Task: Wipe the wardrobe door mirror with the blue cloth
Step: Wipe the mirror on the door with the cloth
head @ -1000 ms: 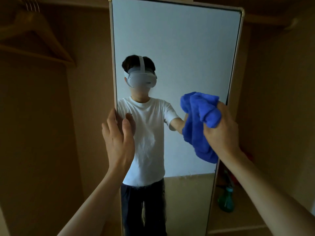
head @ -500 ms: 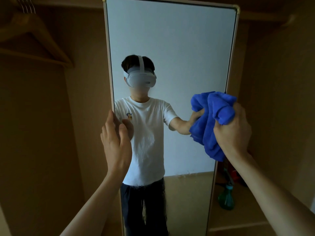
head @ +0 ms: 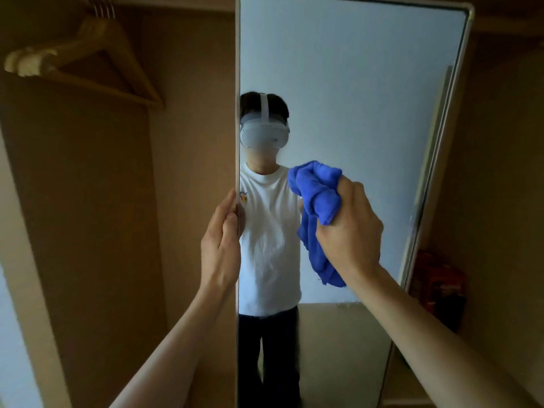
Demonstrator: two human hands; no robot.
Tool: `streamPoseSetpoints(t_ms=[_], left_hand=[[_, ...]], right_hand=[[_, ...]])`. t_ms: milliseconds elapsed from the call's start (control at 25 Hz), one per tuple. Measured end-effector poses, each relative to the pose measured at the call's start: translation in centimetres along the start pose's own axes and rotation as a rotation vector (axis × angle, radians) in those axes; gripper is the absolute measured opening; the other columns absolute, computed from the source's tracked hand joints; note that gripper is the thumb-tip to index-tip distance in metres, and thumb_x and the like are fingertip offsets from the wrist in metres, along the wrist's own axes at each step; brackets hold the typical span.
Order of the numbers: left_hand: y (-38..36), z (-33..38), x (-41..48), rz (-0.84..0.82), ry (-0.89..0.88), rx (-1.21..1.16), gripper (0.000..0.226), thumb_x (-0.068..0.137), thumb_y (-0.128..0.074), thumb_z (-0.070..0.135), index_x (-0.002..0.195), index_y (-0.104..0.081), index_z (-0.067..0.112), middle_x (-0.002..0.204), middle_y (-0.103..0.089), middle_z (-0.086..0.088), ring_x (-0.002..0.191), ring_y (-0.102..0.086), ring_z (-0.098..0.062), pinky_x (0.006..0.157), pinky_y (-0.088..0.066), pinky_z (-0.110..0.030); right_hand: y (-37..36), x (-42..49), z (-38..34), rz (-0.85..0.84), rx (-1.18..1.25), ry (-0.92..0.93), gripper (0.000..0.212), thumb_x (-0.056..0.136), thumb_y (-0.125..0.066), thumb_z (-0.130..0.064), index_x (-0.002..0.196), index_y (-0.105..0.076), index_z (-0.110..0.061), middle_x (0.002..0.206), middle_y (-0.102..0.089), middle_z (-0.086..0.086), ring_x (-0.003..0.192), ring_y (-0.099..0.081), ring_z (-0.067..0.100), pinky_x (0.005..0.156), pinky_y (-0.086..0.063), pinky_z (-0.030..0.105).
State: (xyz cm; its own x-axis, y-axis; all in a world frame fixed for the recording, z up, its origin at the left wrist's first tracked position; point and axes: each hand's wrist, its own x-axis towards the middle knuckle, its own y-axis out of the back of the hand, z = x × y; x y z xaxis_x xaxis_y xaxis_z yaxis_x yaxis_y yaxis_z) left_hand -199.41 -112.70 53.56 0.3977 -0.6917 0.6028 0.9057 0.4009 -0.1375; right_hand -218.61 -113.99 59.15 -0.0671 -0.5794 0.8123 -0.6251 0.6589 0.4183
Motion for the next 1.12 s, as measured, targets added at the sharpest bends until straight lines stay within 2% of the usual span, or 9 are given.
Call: streamPoseSetpoints(t_ms=[160, 280, 400, 480, 640, 760, 920, 1040, 1120], left_hand=[[1.3, -0.7, 0.1, -0.068, 0.001, 0.023, 0.043, 0.103, -0.037, 0.036, 0.141, -0.053, 0.047, 0.141, -0.061, 0.013, 0.132, -0.055, -0.009, 0.113, -0.044, -0.047], [1.9, -1.1, 0.0, -0.111, 0.025, -0.004, 0.043, 0.103, -0.037, 0.034, 0.14, -0.055, 0.045, 0.132, -0.066, 0.019, 0.122, -0.061, -0.002, 0.105, -0.05, -0.04], [2.0, -1.3, -0.3, -0.116, 0.05, -0.017, 0.042, 0.104, -0.035, 0.035, 0.138, -0.059, 0.038, 0.125, -0.07, 0.018, 0.115, -0.065, -0.002, 0.099, -0.052, -0.034], [2.1, -1.4, -0.6, -0.117, 0.059, -0.009, 0.042, 0.109, -0.029, 0.038, 0.137, -0.06, 0.034, 0.125, -0.069, 0.014, 0.117, -0.064, -0.003, 0.1, -0.051, -0.035], [2.4, -1.5, -1.2, -0.138, 0.107, -0.002, 0.051, 0.11, -0.018, 0.05, 0.131, -0.062, 0.038, 0.123, -0.071, 0.011, 0.115, -0.064, -0.002, 0.102, -0.051, -0.033], [2.4, -1.8, -1.6, -0.153, 0.148, -0.015, 0.056, 0.11, -0.018, 0.049, 0.129, -0.066, 0.027, 0.122, -0.072, 0.005, 0.116, -0.065, -0.006, 0.107, -0.049, -0.039], [2.2, -2.5, -2.3, -0.135, 0.168, -0.039, 0.052, 0.111, -0.022, 0.045, 0.129, -0.065, 0.021, 0.123, -0.071, 0.0, 0.117, -0.065, -0.011, 0.107, -0.049, -0.041], [2.1, -2.8, -2.6, -0.116, 0.199, -0.102, 0.048, 0.111, -0.026, 0.039, 0.132, -0.063, 0.017, 0.125, -0.071, -0.002, 0.118, -0.066, -0.013, 0.106, -0.05, -0.04], [2.1, -3.0, -2.7, -0.096, 0.213, -0.075, 0.047, 0.111, -0.027, 0.04, 0.134, -0.062, 0.018, 0.125, -0.07, 0.002, 0.115, -0.066, -0.007, 0.104, -0.051, -0.034]], right_hand=[[-1.4, -0.8, -3.4, -0.078, -0.083, 0.111, 0.014, 0.094, -0.044, -0.024, 0.104, -0.051, -0.018, 0.089, -0.058, 0.001, 0.077, -0.061, 0.021, 0.062, -0.052, 0.037], [-2.3, -1.8, -4.5, -0.091, -0.158, 0.219, 0.021, 0.095, -0.044, -0.02, 0.114, -0.052, -0.016, 0.099, -0.055, 0.0, 0.083, -0.059, 0.021, 0.061, -0.05, 0.035], [-3.2, -2.0, -4.8, -0.121, -0.239, 0.332, 0.027, 0.092, -0.04, -0.02, 0.116, -0.052, -0.018, 0.095, -0.05, -0.004, 0.084, -0.056, 0.018, 0.048, -0.031, 0.027], [-3.2, -1.7, -4.7, -0.158, -0.308, 0.468, 0.034, 0.089, -0.038, -0.019, 0.119, -0.054, -0.02, 0.091, -0.047, -0.006, 0.084, -0.055, 0.019, 0.046, -0.02, 0.025], [-2.7, -0.8, -4.1, -0.13, -0.328, 0.664, 0.039, 0.081, -0.063, -0.005, 0.12, -0.064, -0.012, 0.098, -0.061, 0.008, 0.089, -0.059, 0.031, 0.057, -0.041, 0.034], [-3.3, -1.6, -3.8, -0.063, -0.355, 0.674, 0.036, 0.084, -0.066, -0.009, 0.12, -0.065, -0.012, 0.102, -0.064, 0.009, 0.087, -0.058, 0.033, 0.064, -0.041, 0.038], [-4.7, -4.1, -2.6, -0.074, -0.337, 0.69, 0.037, 0.087, -0.068, -0.013, 0.124, -0.064, -0.014, 0.109, -0.065, 0.007, 0.085, -0.055, 0.03, 0.068, -0.044, 0.041], [-5.8, -6.6, -1.5, -0.106, -0.331, 0.692, 0.041, 0.085, -0.071, -0.014, 0.125, -0.064, -0.015, 0.111, -0.064, 0.007, 0.085, -0.053, 0.027, 0.068, -0.045, 0.039], [-6.5, -8.5, -0.7, -0.16, -0.346, 0.694, 0.044, 0.084, -0.071, -0.014, 0.127, -0.063, -0.015, 0.112, -0.064, 0.008, 0.086, -0.054, 0.027, 0.069, -0.046, 0.039]])
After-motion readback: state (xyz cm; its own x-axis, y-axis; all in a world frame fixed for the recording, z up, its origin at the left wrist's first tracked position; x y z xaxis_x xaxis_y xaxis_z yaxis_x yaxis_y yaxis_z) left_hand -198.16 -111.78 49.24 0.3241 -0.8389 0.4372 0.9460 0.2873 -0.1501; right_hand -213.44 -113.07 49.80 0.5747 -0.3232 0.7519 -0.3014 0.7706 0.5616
